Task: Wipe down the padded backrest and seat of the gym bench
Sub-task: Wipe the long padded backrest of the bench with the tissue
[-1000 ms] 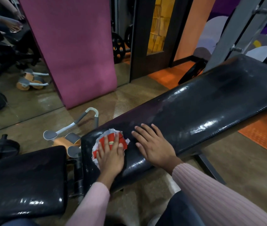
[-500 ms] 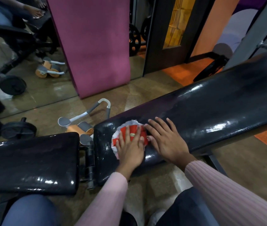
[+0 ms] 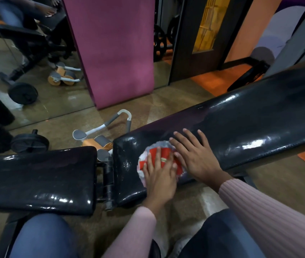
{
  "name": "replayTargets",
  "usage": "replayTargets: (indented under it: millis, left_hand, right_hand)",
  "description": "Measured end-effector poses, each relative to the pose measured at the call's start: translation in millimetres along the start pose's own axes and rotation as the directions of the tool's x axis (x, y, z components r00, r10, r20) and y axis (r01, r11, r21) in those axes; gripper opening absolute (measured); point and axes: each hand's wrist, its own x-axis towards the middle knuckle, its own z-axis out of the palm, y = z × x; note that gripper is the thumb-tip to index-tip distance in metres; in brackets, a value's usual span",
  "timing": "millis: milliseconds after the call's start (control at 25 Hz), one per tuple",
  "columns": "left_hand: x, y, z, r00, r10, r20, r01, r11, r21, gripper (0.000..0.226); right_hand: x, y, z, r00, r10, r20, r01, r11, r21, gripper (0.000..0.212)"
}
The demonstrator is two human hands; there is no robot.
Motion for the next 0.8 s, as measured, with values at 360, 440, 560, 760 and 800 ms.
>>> replayTargets:
  millis: [360,440,560,760,800]
  left_hand:
    - [-61,-11,3,0.998,-0.05,0.031,0.051,0.999,-0.004,0.079]
    - [-46,-3,3,0.999,0.015,0.047,-0.017,0.999,0.047,0.073]
    - [-12,-22,-5,0.999,-0.046,-0.008,0.046,0.997,0.062,0.052]
    - [-33,-54,-9,0.952,-0.307,0.005,0.306,0.95,-0.052,0.048]
    - [-47,-47,-6,0.961,-0.275,0.024,0.276,0.961,-0.03,0.051]
  right_hand:
    - [-2,-31,12,0.997,-0.077,0.031,0.073,0.991,0.112,0.053]
    - [-2,-31,11,0.998,-0.061,0.03,0.056,0.99,0.129,0.055]
    - [-2,-32,10,0.998,-0.055,0.022,0.052,0.988,0.148,0.052]
    - [-4,-34,11,0.999,-0.051,0.016,0.048,0.987,0.155,0.05]
    - [-4,-33,11,0.998,-0.052,0.023,0.048,0.988,0.149,0.05]
